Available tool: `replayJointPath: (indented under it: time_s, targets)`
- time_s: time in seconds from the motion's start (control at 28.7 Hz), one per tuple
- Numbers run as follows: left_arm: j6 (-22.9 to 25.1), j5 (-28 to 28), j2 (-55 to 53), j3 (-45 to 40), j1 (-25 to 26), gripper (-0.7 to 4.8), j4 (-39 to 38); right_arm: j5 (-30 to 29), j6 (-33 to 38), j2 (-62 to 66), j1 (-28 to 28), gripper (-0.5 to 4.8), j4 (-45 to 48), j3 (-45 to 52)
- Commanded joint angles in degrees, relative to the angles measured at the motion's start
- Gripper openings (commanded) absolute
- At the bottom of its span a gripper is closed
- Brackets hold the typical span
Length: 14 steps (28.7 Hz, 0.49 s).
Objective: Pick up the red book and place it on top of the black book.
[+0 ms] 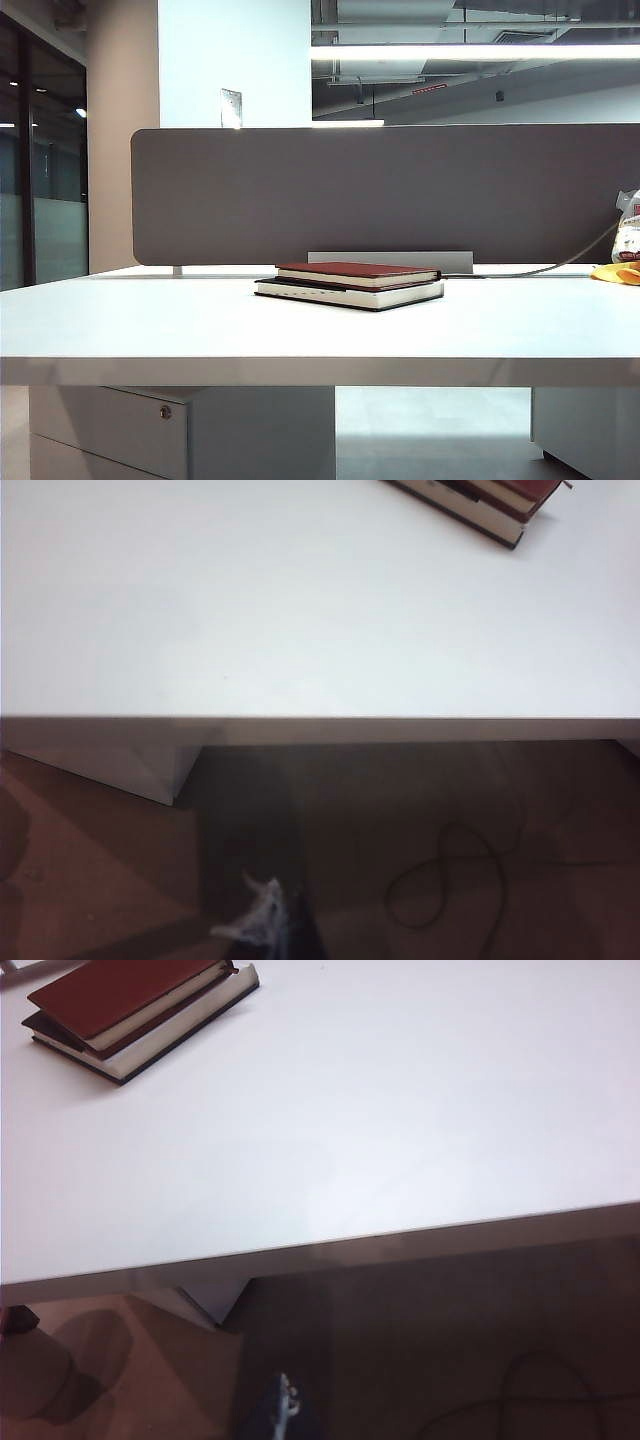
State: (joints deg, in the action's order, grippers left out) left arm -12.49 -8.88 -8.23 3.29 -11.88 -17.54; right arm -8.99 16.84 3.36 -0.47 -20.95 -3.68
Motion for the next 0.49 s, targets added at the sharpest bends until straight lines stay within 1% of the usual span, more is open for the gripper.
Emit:
replayJointPath:
  time_s: [0.03,0.24,0.35,0.42,0.49]
  targets:
    - [0.0,0.2,0.0,-0.8,0.0,-0.05,1.4,0.0,-1.7,0.0,0.1,-0.03,0.4,0.1]
    - [0.1,0.3,0.0,-1.0,0.0,-0.05,2.3,-0.2,-2.1,0.0,0.1,-0.02,0.4,0.1]
    - [0.0,0.0,0.0,-1.0,0.0,-0.05,2.3,-1.9,-2.1,0.0,0.1,-0.01,0.4,0.1]
    - [0.0,-0.9,-0.1,-1.0,0.0,-0.04,2.3,-3.0,-2.1,0.0,0.2,-0.01,0.5,0.1]
    - [0.0,-2.8,0.0,-1.0,0.0,-0.02,2.4,-2.7,-2.1,0.0,0.4,-0.01,0.4,0.1]
